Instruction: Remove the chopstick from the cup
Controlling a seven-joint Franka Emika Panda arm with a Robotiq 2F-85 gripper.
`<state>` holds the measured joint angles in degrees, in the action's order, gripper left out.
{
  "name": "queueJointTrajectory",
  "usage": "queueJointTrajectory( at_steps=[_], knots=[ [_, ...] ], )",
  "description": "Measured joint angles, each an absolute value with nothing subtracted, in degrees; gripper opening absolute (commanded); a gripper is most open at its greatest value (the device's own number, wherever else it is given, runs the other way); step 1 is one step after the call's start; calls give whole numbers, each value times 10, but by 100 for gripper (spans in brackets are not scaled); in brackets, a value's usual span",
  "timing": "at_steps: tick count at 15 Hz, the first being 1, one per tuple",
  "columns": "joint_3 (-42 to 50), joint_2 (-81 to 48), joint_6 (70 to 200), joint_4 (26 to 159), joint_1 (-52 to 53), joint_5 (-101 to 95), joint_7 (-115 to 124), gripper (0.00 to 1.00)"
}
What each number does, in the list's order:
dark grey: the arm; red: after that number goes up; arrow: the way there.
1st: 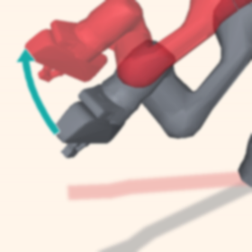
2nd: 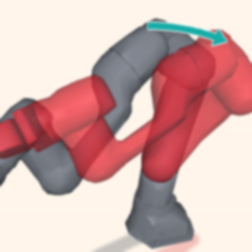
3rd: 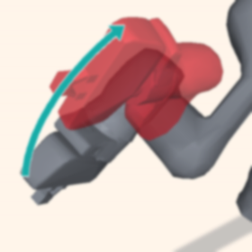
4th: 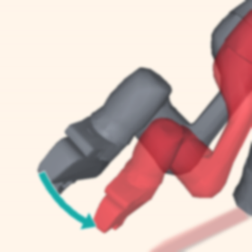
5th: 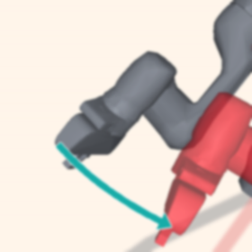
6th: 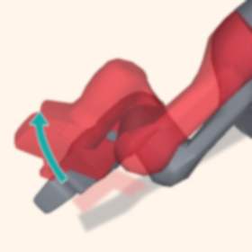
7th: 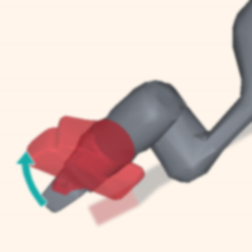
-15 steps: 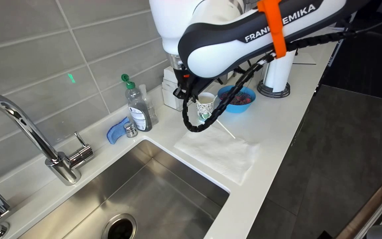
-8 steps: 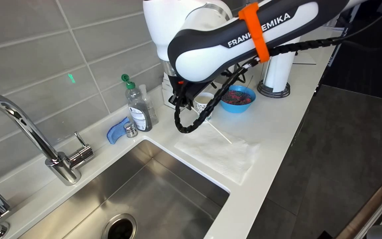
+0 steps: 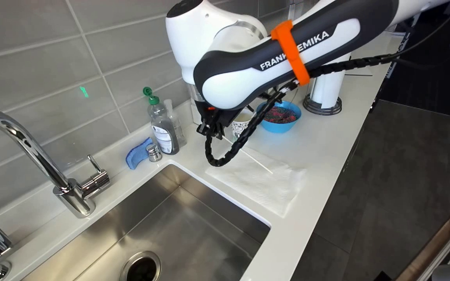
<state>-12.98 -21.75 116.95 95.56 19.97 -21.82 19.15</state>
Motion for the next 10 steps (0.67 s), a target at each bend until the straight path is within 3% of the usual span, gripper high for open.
queueJointTrajectory(
  at_steps=[10],
  knots=[
    [-129,-292,1159,944,208,-153,137,2]
  ],
)
